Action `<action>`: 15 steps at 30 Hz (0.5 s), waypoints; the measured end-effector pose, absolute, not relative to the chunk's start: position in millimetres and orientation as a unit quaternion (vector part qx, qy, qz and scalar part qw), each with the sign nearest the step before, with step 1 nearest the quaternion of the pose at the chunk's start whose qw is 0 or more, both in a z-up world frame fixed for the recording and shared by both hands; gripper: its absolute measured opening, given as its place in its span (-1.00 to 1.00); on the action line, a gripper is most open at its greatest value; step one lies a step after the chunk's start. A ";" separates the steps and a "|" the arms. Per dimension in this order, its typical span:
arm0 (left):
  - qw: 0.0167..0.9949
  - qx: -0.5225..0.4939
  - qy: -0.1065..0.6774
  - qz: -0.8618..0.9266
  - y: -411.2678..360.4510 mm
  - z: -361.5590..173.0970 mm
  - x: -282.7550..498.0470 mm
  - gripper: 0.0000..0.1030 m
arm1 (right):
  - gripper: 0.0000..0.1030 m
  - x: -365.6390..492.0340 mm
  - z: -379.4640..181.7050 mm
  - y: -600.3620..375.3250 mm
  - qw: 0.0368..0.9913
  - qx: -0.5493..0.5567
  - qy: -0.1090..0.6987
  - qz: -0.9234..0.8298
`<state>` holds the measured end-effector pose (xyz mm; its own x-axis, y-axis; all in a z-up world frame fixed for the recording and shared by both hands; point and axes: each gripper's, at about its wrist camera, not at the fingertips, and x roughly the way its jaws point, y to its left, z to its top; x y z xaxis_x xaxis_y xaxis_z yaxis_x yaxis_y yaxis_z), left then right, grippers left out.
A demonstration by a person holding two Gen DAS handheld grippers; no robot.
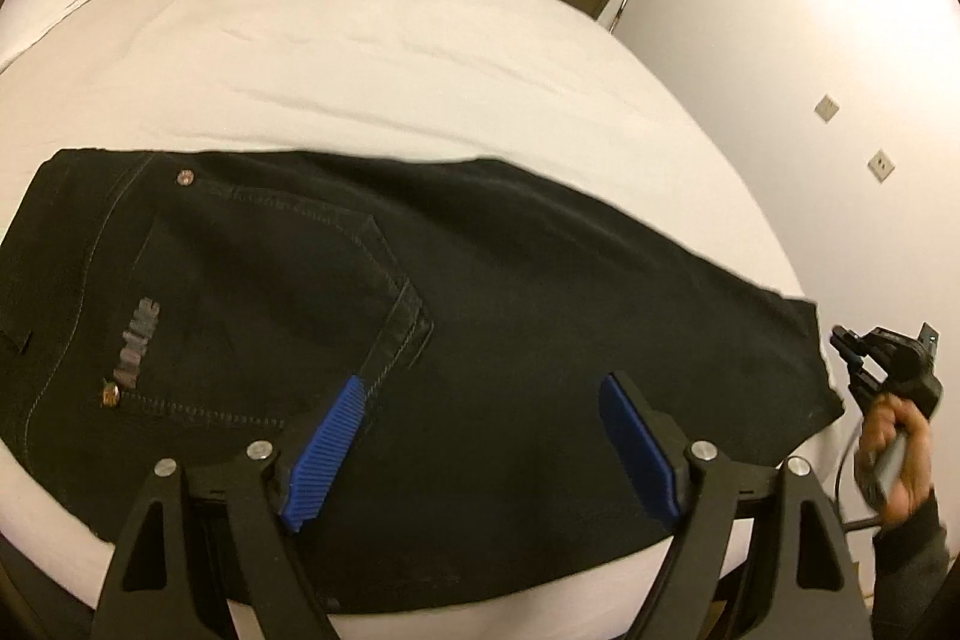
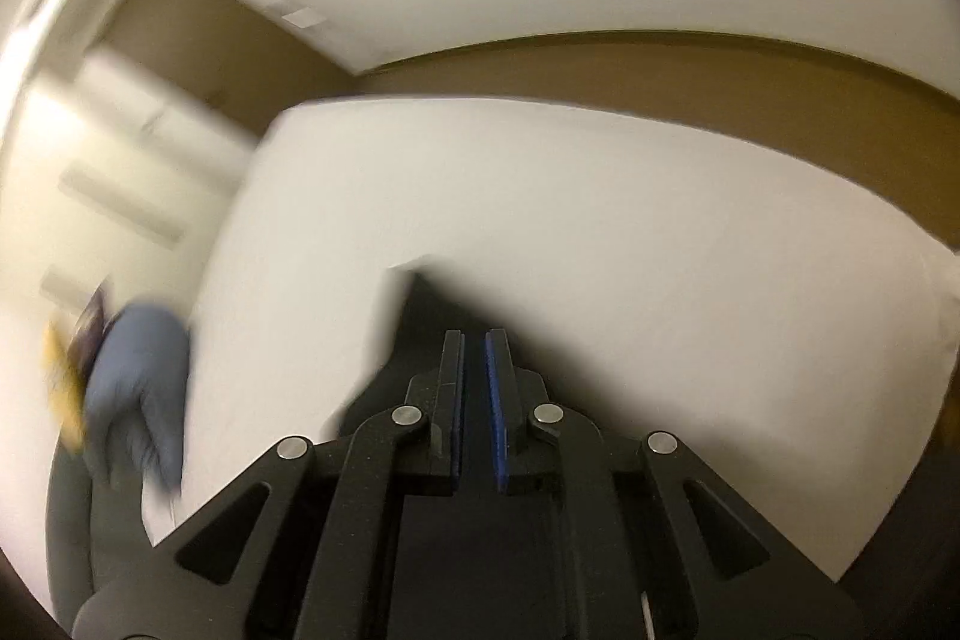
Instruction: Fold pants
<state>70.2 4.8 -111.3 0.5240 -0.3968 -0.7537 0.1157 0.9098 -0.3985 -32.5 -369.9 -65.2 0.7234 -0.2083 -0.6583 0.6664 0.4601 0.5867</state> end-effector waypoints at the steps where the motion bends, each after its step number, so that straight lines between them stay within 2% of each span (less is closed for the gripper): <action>1: 0.860 -0.150 0.464 -0.150 4.2 -111.2 74.0 0.61 | -0.83 -20.4 -63.7 -347.7 0.825 0.445 0.271 -0.219; 5: 0.870 -0.126 0.457 -0.138 7.4 -107.5 92.0 0.61 | -0.83 58.9 -91.1 -222.2 0.814 0.443 0.375 0.011; 9: 0.872 -0.143 0.457 -0.103 38.4 -114.4 103.1 0.61 | -0.83 151.7 -126.5 -98.1 0.762 0.390 0.490 0.165; 13: 0.858 -0.154 0.484 -0.069 67.0 -139.1 102.9 0.58 | -0.83 218.1 -166.9 -31.9 0.731 0.383 0.531 0.192; 14: 0.856 -0.161 0.485 -0.071 74.0 -144.3 99.6 0.47 | -0.84 244.0 -179.9 -38.4 0.717 0.386 0.549 0.190; 15: 0.857 -0.163 0.482 -0.077 78.5 -146.3 96.5 0.39 | -0.98 262.1 -199.4 -29.1 0.710 0.370 0.573 0.172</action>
